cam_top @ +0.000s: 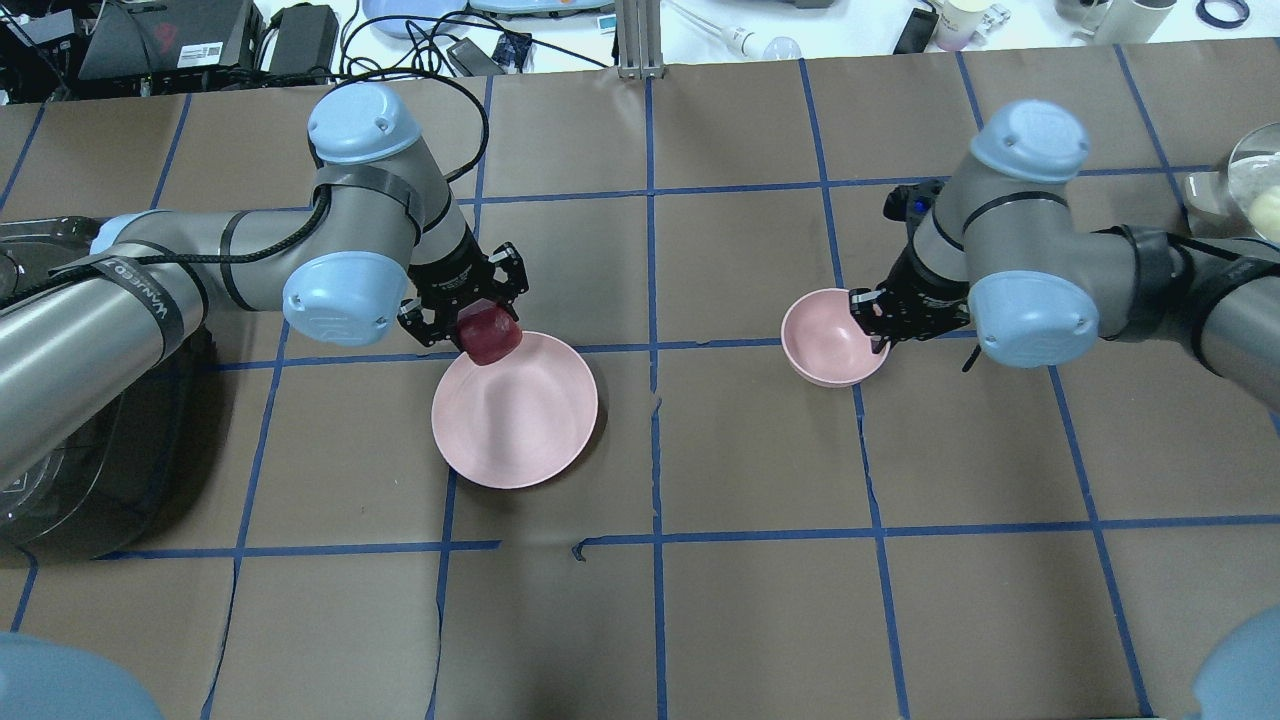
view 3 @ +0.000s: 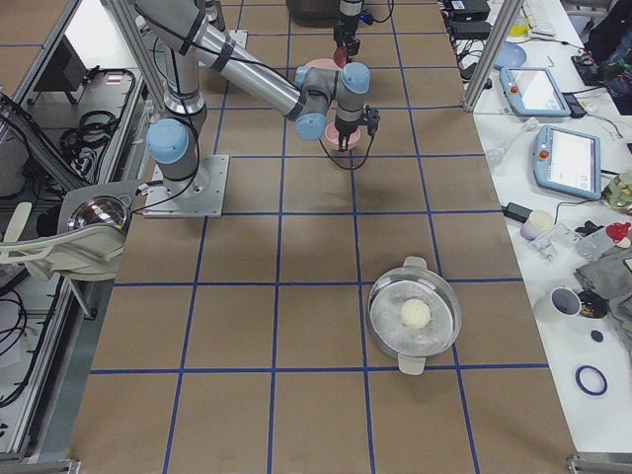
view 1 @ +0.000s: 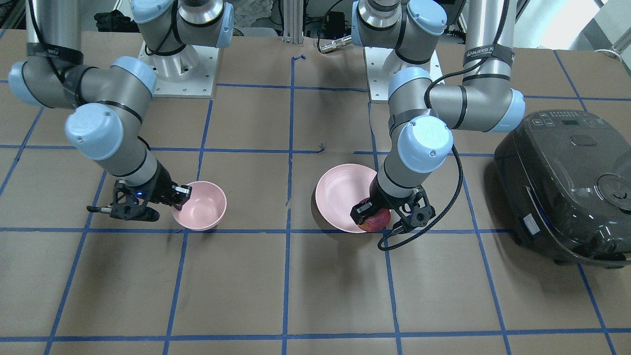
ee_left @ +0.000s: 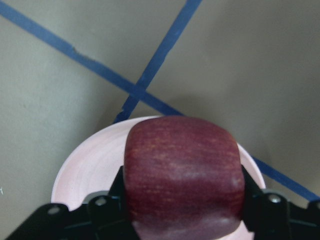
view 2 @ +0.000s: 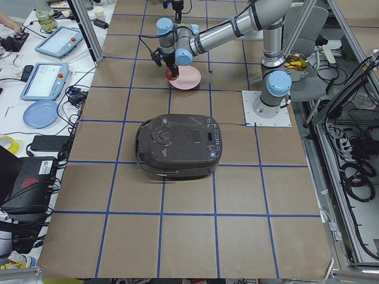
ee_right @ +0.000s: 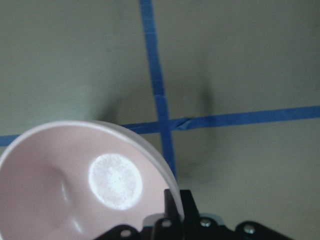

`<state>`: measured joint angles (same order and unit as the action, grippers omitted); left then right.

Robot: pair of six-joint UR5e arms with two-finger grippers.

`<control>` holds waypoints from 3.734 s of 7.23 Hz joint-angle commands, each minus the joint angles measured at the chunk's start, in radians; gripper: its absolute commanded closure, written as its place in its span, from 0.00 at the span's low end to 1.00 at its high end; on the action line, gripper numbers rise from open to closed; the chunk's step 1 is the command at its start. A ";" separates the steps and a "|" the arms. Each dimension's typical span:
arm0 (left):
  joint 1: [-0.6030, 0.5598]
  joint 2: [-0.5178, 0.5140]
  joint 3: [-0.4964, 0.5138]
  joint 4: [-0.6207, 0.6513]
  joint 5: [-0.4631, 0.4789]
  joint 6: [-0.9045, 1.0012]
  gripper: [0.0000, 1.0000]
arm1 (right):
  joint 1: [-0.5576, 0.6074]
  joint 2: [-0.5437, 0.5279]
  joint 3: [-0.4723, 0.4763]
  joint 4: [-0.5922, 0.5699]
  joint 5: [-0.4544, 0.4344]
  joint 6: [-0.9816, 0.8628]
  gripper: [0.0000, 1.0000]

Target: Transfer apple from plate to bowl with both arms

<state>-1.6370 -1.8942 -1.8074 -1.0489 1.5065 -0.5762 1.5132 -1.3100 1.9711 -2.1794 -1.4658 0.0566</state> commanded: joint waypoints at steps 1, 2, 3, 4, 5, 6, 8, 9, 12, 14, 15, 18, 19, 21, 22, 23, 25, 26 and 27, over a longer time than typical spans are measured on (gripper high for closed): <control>-0.012 0.030 -0.007 -0.002 0.000 0.134 1.00 | 0.125 0.011 0.003 0.000 0.002 0.135 1.00; -0.035 0.035 -0.003 0.003 -0.002 0.215 1.00 | 0.131 0.014 0.005 0.006 0.004 0.138 1.00; -0.064 0.040 0.002 0.003 -0.002 0.229 1.00 | 0.133 0.017 0.009 0.009 0.002 0.135 1.00; -0.090 0.047 0.003 0.004 -0.002 0.290 1.00 | 0.133 0.021 0.015 0.006 0.001 0.129 0.86; -0.102 0.050 0.003 0.003 0.000 0.349 1.00 | 0.133 0.021 0.012 -0.002 0.001 0.127 0.01; -0.104 0.046 0.003 0.004 0.000 0.384 1.00 | 0.131 0.021 0.005 0.000 -0.013 0.126 0.00; -0.142 0.053 0.003 0.020 -0.002 0.374 1.00 | 0.122 -0.006 -0.070 0.021 -0.045 0.115 0.00; -0.150 0.047 0.017 0.033 -0.005 0.365 1.00 | 0.122 -0.044 -0.157 0.140 -0.095 0.117 0.00; -0.262 0.029 0.045 0.090 -0.009 0.202 1.00 | 0.124 -0.184 -0.467 0.570 -0.117 0.120 0.00; -0.331 0.006 0.051 0.128 -0.017 0.086 1.00 | 0.128 -0.174 -0.567 0.681 -0.113 0.132 0.00; -0.362 -0.032 0.056 0.180 -0.015 0.043 1.00 | 0.128 -0.167 -0.566 0.679 -0.113 0.123 0.00; -0.457 -0.144 0.164 0.247 -0.017 -0.161 1.00 | 0.121 -0.166 -0.578 0.676 -0.116 0.120 0.00; -0.475 -0.167 0.174 0.241 -0.017 -0.177 1.00 | 0.120 -0.166 -0.578 0.676 -0.114 0.124 0.00; -0.495 -0.195 0.162 0.244 -0.017 -0.226 1.00 | 0.122 -0.166 -0.571 0.676 -0.113 0.120 0.00; -0.504 -0.198 0.155 0.241 -0.017 -0.241 0.68 | 0.124 -0.166 -0.568 0.675 -0.110 0.120 0.00; -0.514 -0.197 0.151 0.247 -0.017 -0.257 0.19 | 0.124 -0.166 -0.568 0.664 -0.110 0.120 0.00; -0.512 -0.180 0.146 0.239 -0.017 -0.261 0.00 | 0.124 -0.166 -0.568 0.664 -0.108 0.124 0.00; -0.479 -0.151 0.151 0.236 -0.018 -0.223 0.00 | 0.124 -0.166 -0.568 0.664 -0.110 0.124 0.00; -0.419 -0.132 0.145 0.218 -0.072 -0.196 0.00 | 0.124 -0.166 -0.568 0.664 -0.111 0.126 0.00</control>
<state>-2.1108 -2.0516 -1.6593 -0.8167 1.4741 -0.8047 1.6368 -1.4757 1.4035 -1.5154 -1.5754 0.1809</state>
